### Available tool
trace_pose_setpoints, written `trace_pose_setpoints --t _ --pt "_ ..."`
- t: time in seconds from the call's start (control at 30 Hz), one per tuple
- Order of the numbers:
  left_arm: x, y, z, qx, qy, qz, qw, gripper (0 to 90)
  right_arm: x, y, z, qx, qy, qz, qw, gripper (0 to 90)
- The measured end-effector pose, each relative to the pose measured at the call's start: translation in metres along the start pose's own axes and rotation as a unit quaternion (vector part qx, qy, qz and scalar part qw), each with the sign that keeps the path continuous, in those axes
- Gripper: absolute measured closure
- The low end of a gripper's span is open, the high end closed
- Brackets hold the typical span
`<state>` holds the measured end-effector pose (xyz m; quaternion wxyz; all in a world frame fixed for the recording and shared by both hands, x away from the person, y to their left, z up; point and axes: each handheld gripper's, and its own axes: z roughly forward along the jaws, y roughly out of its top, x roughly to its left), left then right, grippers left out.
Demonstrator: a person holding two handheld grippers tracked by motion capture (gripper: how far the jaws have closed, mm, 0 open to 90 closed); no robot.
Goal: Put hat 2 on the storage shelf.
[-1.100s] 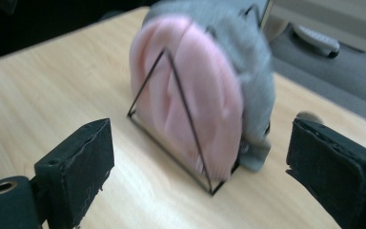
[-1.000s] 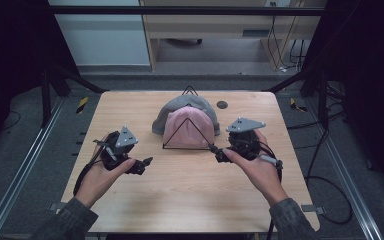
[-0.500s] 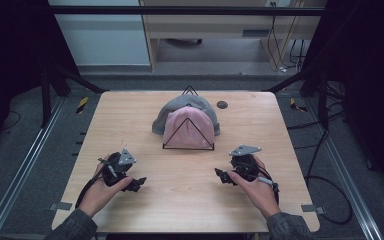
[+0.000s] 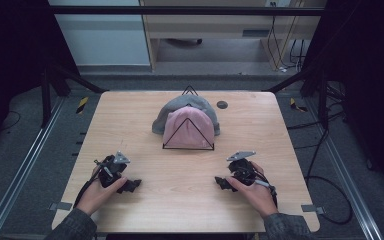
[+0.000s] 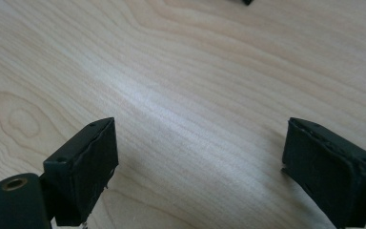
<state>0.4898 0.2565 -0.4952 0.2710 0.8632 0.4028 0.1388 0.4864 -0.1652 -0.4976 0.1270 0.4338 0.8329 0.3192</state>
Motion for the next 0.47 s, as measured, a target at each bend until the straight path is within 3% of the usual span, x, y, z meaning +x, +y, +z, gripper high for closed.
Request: trace_pose_setpoints --t 0.03,0.17,0.37,0.47 --pt "0.0 -0.001 0.001 -0.006 -0.002 -0.004 1.0 0.0 0.003 -0.002 0.002 -0.002 -0.006 -0.016 0.9999 8.0" --pt "0.002 -0.004 0.002 -0.019 -0.005 0.0 0.9998 0.0 0.007 -0.004 0.005 -0.005 -0.018 -0.034 0.9992 3.4" --pt "0.003 -0.004 0.002 -0.023 -0.008 0.005 0.9997 0.0 0.006 -0.013 0.008 -0.05 -0.02 -0.034 0.998 1.4" --pt "0.005 -0.002 0.003 -0.023 -0.009 0.007 0.9997 0.0 0.006 -0.014 0.008 -0.053 -0.021 -0.032 0.9979 1.3"
